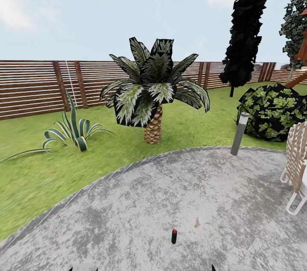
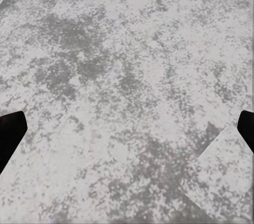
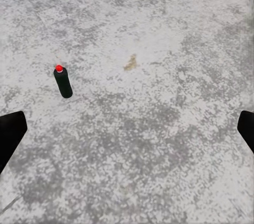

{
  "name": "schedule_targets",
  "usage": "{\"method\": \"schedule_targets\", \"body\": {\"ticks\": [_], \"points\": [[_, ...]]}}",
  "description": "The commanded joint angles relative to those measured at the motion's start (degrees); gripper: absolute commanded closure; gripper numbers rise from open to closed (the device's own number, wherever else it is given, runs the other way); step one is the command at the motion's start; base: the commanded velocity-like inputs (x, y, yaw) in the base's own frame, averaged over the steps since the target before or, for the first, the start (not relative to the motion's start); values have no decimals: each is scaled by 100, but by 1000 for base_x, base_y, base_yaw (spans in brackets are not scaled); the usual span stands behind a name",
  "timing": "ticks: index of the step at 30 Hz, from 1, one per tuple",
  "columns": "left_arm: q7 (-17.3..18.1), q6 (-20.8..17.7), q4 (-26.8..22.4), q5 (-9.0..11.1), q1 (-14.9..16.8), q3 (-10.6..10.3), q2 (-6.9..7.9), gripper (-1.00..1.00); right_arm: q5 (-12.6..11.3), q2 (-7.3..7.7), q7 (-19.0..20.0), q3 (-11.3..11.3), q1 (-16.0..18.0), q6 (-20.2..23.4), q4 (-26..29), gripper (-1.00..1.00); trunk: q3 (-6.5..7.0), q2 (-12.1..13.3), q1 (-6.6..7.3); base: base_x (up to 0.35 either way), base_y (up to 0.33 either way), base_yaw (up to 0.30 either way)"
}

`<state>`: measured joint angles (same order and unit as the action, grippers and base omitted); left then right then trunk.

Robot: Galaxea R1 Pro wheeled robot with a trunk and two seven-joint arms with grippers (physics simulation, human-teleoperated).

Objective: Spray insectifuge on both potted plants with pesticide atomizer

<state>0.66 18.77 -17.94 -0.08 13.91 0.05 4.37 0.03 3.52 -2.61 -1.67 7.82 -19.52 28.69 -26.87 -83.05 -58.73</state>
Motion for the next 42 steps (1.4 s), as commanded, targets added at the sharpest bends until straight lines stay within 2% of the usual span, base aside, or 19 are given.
{"method": "schedule_targets", "body": {"ticks": [1,7,11,19,34,42], "points": [[8,12,16,-1,1,3,-17,-100,3,-1,-10,8,11,-17,-50,-100,-6,-3,0,0,0,0],[-28,1,29,-10,-4,-7,-35,-100,13,2,19,11,17,-28,-370,-100,-6,-3,0,0,0,0],[-72,12,112,2,-26,3,6,-100,30,8,23,17,18,-31,-434,-100,-6,-3,0,0,0,0],[-81,22,133,-1,-45,4,12,-100,53,8,24,66,18,-35,-442,-100,-6,-3,0,0,-265,31],[-84,13,133,-9,-46,4,19,-100,58,8,15,65,18,-35,-443,-100,-6,-3,0,14,-275,237],[-84,13,136,-10,-46,4,20,-100,58,5,17,70,18,-38,-443,-100,-6,-3,0,79,-275,52]]}}
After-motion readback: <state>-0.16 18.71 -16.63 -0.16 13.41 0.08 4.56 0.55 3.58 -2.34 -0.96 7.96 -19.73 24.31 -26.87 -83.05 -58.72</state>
